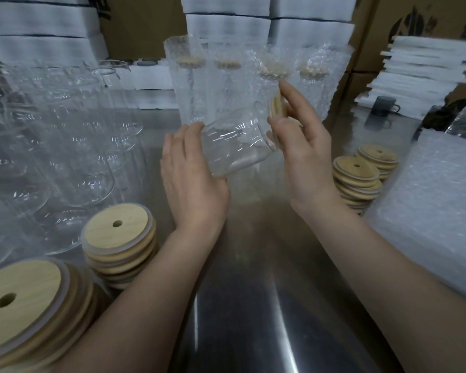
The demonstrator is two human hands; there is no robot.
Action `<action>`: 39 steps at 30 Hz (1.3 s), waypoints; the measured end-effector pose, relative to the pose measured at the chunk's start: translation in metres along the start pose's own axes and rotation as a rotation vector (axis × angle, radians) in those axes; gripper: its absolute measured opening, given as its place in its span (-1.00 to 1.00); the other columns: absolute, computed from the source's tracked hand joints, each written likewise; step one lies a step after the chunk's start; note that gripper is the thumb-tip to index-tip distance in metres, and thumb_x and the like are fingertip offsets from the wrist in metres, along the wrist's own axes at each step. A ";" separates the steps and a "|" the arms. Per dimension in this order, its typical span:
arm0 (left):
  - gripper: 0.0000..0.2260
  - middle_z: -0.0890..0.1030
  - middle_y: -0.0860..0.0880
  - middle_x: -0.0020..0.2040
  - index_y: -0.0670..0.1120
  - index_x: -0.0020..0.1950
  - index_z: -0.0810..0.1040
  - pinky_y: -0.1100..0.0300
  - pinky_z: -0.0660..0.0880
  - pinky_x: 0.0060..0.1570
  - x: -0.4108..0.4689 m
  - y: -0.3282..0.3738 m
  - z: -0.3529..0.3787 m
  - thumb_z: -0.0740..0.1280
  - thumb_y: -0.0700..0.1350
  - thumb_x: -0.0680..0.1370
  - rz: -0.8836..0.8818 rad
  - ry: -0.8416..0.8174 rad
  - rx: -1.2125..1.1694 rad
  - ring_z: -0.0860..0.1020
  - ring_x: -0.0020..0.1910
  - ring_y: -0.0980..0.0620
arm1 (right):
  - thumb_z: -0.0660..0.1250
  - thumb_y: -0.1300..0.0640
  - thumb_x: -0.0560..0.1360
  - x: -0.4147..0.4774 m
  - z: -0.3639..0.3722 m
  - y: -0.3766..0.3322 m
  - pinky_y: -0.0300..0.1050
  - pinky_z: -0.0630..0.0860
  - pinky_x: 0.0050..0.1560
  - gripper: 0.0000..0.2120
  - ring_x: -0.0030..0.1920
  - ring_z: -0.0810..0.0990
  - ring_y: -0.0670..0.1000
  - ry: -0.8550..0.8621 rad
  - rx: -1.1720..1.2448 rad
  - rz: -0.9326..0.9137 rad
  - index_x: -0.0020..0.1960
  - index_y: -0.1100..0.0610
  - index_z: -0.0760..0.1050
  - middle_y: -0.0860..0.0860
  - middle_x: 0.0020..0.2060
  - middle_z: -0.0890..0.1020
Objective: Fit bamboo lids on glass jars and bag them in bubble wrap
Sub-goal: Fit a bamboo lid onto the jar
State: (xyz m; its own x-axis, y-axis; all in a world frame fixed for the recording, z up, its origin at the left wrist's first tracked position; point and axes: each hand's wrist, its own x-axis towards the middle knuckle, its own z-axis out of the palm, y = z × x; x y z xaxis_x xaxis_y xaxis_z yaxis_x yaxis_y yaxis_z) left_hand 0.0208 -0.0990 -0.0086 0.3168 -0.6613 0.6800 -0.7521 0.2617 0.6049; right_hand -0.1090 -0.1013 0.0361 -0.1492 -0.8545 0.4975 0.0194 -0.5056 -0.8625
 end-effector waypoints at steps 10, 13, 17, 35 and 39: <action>-0.34 0.41 -0.13 0.40 -0.11 0.44 0.35 -0.02 0.25 0.39 -0.003 0.003 -0.002 0.43 -0.34 0.35 0.016 -0.022 0.027 0.31 0.44 -0.18 | 0.24 0.11 0.44 -0.003 0.001 0.002 -0.25 0.33 0.39 -0.54 0.27 0.42 -0.21 -0.081 -0.128 -0.081 0.35 -0.02 0.43 0.03 0.29 0.44; -0.33 0.42 -0.13 0.40 -0.12 0.43 0.36 -0.01 0.26 0.39 -0.004 0.004 -0.002 0.43 -0.34 0.34 0.016 -0.023 0.016 0.32 0.43 -0.18 | 0.23 0.12 0.44 -0.001 0.000 0.003 -0.16 0.33 0.42 -0.52 0.32 0.41 -0.15 -0.080 -0.143 -0.084 0.36 0.03 0.45 0.05 0.31 0.45; -0.31 0.41 -0.11 0.41 -0.11 0.44 0.35 0.00 0.26 0.39 -0.004 0.004 -0.004 0.45 -0.33 0.34 0.027 -0.034 0.038 0.31 0.44 -0.16 | 0.22 0.12 0.43 0.001 -0.002 0.005 -0.03 0.35 0.43 -0.53 0.34 0.41 -0.09 -0.076 -0.119 -0.061 0.34 0.01 0.47 0.03 0.30 0.47; -0.31 0.44 -0.08 0.39 -0.09 0.44 0.38 0.06 0.26 0.30 -0.005 0.005 -0.004 0.45 -0.34 0.33 0.029 -0.005 0.092 0.33 0.41 -0.13 | 0.26 0.08 0.40 0.005 -0.001 0.016 0.11 0.28 0.48 -0.58 0.41 0.39 0.02 -0.147 0.014 0.021 0.24 -0.13 0.50 0.12 0.35 0.44; -0.30 0.44 -0.07 0.39 -0.08 0.44 0.38 0.05 0.26 0.30 -0.006 0.005 -0.004 0.45 -0.34 0.33 0.014 0.003 0.092 0.33 0.41 -0.13 | 0.25 0.05 0.41 0.004 0.000 0.016 0.11 0.26 0.49 -0.60 0.42 0.38 0.01 -0.153 0.009 0.025 0.23 -0.18 0.49 0.09 0.37 0.42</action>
State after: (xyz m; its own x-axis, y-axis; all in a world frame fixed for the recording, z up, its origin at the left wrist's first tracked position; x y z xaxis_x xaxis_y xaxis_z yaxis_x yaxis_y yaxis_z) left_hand 0.0167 -0.0909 -0.0082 0.3071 -0.6561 0.6894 -0.8064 0.2054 0.5546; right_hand -0.1089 -0.1125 0.0244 0.0037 -0.8748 0.4844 0.0305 -0.4841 -0.8745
